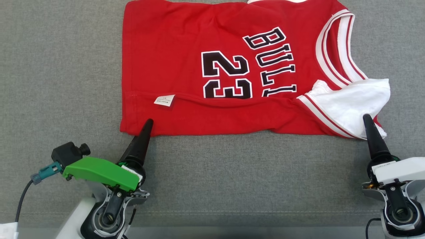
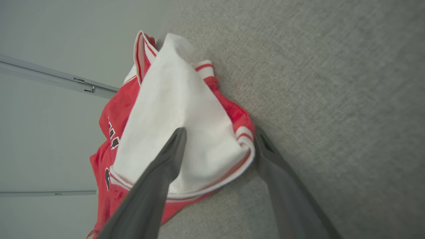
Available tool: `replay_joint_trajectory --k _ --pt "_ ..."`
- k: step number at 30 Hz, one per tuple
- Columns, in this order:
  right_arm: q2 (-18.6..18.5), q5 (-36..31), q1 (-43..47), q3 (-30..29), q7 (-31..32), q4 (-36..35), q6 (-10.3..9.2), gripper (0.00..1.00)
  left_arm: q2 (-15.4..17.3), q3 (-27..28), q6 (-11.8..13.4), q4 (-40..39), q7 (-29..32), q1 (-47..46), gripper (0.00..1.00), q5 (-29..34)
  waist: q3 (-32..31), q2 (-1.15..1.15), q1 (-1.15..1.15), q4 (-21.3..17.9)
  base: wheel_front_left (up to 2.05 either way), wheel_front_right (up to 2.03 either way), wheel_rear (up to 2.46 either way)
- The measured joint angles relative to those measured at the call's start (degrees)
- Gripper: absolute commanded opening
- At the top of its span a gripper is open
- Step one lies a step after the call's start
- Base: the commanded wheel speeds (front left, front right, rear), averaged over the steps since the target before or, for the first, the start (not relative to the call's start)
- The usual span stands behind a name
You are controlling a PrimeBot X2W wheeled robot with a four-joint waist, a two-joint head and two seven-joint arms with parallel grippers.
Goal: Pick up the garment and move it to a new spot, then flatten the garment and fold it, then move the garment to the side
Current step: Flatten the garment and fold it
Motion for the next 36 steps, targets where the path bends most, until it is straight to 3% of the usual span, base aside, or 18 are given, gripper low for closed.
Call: replay_joint_trajectory --k 5,6,7,8,9,10,11,12,21,22,23,26,27,36 --pt "-0.21 0.0 -1.79 0.07 -0.08 1.55 0.01 1.0 -0.7 -0.74 -0.22 0.9 0.18 -0.53 1.0 0.01 -0.34 0.0 0.0 0.98 0.0 0.0 0.0" --pt "-0.27 0.0 -1.92 0.07 -0.08 1.78 0.01 0.79 -0.87 -0.77 -0.45 0.98 0.18 -0.53 1.0 0.01 -0.41 0.0 0.0 1.16 0.0 0.0 0.0" --pt "-0.34 -0.01 -2.16 0.22 -0.08 2.05 0.03 0.49 -0.97 -0.71 -0.46 1.08 0.16 -0.52 1.0 0.01 -0.47 0.0 0.0 1.31 0.0 0.0 0.0" --pt "-0.4 -0.03 -2.53 0.31 -0.08 2.37 0.04 0.38 -1.03 -0.71 -0.46 1.23 0.16 -0.52 1.0 0.01 -0.55 0.0 0.0 1.4 0.0 0.0 0.0" --pt "-0.4 -0.07 -2.84 0.37 -0.08 2.64 0.07 0.38 -1.09 -0.71 -0.48 1.37 0.16 -0.52 1.0 0.01 -0.61 0.0 0.0 1.46 0.0 0.0 0.0" --pt "-0.41 -0.07 -3.08 0.43 -0.08 2.89 0.3 0.19 -1.11 -0.71 -0.53 1.55 0.16 -0.52 1.0 0.01 -0.66 0.0 0.0 1.5 0.0 0.0 0.0" --pt "-0.48 -0.07 -3.22 0.47 -0.07 3.13 0.54 0.07 -1.12 -0.7 -0.53 1.68 0.16 -0.52 1.0 0.01 -0.7 0.0 0.0 1.53 0.0 0.0 0.0" --pt "-0.58 -0.07 -3.43 0.47 -0.07 3.42 0.54 0.02 -1.15 -0.67 -0.55 1.8 0.16 -0.52 1.0 0.01 -0.73 0.0 0.0 1.55 0.0 0.0 0.0" --pt "-1.21 -0.07 -4.98 0.49 0.3 5.16 0.54 0.0 -1.49 -0.54 -1.29 2.46 0.08 -0.74 1.0 0.01 -0.7 0.0 0.0 1.31 0.0 0.0 0.0" --pt "-1.26 -0.07 -5.07 0.49 0.3 5.25 0.55 0.0 -1.58 -0.55 -1.38 2.61 0.08 -0.86 0.92 0.01 -0.68 0.0 0.0 1.26 0.0 0.0 0.0" --pt "-1.3 -0.07 -5.22 0.49 0.3 5.36 0.55 0.0 -1.68 -0.55 -1.44 2.81 0.08 -1.03 0.56 0.01 -0.65 0.0 0.0 1.21 0.0 0.0 0.0" --pt "-1.52 -0.08 -5.71 0.47 0.32 5.69 0.6 0.0 -2.24 -0.63 -1.57 3.56 0.08 -1.66 0.07 0.01 -0.57 0.0 0.0 1.06 0.0 0.0 0.0" --pt "-1.65 -0.08 -5.96 0.42 0.36 5.82 0.6 0.0 -2.33 -0.62 -1.91 3.74 0.08 -1.87 0.0 0.01 -0.54 0.0 0.0 1.01 0.0 0.0 0.0" --pt "-2.5 -0.07 -6.49 -0.85 0.35 6.58 1.04 0.0 -2.41 -0.57 -2.94 4.64 0.08 -2.48 0.0 0.01 -0.67 0.0 0.0 0.5 0.0 0.0 0.0"
